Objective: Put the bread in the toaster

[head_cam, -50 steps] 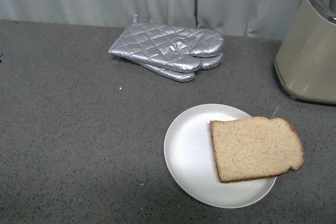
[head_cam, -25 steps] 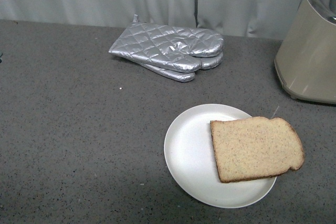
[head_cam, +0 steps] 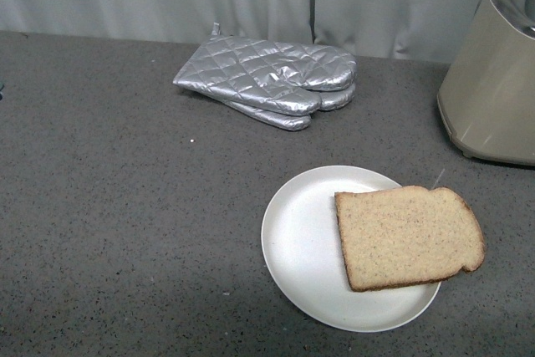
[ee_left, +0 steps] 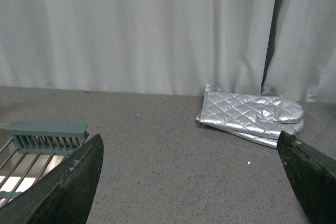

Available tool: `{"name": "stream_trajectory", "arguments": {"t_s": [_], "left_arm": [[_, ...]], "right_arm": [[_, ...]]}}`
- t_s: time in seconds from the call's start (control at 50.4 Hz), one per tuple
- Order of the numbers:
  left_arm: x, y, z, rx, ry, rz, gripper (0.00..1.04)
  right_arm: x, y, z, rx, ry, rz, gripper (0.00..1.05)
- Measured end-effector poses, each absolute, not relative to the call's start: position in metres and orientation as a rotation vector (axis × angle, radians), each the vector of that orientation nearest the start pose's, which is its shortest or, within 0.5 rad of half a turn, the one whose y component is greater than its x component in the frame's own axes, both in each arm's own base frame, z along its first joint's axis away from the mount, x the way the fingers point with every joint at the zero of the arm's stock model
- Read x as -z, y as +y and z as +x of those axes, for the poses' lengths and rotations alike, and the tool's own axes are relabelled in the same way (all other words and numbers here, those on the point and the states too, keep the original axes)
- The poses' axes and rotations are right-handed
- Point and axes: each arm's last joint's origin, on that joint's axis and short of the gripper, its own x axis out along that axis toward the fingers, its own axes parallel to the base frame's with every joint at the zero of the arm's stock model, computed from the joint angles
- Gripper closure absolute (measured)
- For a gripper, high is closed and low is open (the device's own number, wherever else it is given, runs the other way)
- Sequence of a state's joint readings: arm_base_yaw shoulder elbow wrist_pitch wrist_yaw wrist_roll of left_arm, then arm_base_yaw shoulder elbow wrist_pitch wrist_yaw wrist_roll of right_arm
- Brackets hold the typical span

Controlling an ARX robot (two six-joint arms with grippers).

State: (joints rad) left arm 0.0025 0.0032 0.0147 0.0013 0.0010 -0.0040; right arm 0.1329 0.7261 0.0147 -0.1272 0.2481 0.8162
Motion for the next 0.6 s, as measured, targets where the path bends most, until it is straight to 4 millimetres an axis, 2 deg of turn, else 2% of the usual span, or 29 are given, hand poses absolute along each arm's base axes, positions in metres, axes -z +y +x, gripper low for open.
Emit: {"name": "stream_trajectory", "arguments": {"t_s": [0.159, 0.377, 0.595], "left_arm": [[-0.168, 0.0, 0.097, -0.002, -0.013, -0.004, 0.07], [-0.168, 0.0, 0.097, -0.002, -0.013, -0.004, 0.07], [-0.169, 0.0, 0.097, -0.002, -0.013, -0.004, 0.07]], "right_arm": [[-0.082, 0.02, 0.12, 0.404, 0.736, 0.682, 0.09], [-0.072, 0.026, 0.14, 0.376, 0.666, 0.791, 0.09], [-0.053, 0.03, 0.146, 0.371, 0.707, 0.794, 0.09]]}}
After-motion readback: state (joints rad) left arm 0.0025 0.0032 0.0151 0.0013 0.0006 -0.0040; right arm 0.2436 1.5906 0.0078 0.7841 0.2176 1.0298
